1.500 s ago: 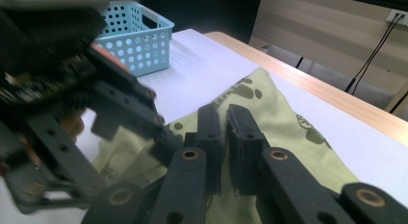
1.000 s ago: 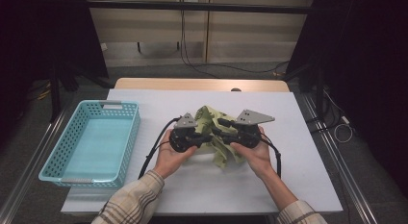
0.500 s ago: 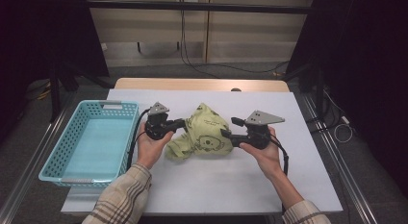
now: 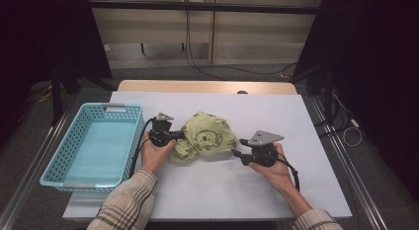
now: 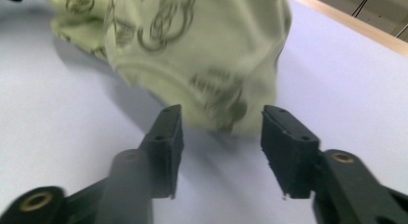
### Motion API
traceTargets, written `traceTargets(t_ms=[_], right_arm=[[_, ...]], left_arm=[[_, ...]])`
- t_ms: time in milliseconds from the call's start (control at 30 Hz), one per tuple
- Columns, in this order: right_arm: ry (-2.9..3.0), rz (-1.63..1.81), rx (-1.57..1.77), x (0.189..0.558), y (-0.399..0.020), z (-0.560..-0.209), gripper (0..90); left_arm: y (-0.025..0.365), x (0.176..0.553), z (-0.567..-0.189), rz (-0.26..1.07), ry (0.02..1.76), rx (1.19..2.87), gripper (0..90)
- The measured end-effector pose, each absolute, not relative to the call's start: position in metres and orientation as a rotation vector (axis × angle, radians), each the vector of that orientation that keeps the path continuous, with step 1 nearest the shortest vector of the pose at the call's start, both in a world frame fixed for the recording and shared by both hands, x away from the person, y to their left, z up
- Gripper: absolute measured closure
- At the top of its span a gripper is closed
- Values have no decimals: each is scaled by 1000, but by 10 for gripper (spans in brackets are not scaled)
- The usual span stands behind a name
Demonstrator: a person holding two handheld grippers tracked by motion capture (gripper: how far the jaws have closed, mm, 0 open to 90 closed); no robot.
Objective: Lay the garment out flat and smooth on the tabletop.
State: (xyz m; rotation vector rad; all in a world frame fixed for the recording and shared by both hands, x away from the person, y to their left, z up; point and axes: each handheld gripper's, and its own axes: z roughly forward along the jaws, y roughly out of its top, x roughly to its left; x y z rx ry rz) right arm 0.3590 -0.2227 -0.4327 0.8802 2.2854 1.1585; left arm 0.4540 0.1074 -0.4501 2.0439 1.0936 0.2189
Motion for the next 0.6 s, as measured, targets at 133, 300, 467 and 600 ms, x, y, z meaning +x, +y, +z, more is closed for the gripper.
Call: traceTargets(t_ms=[133,300,467,600], right_arm=[[2283,1103,881,361,-220,-439,389],[2239,1057,869,373,-215,-444,384],[2207,1036,861,380,-210,-449,452],[2145,1091,860,381,-211,-438,591]], left_arm=[[107,456,-456,215,1101,2058,885],[107,456,-456,196,1111,2039,884],[109,457,-457,191,1102,2034,883],[108,457,-457,179,1102,2030,883]])
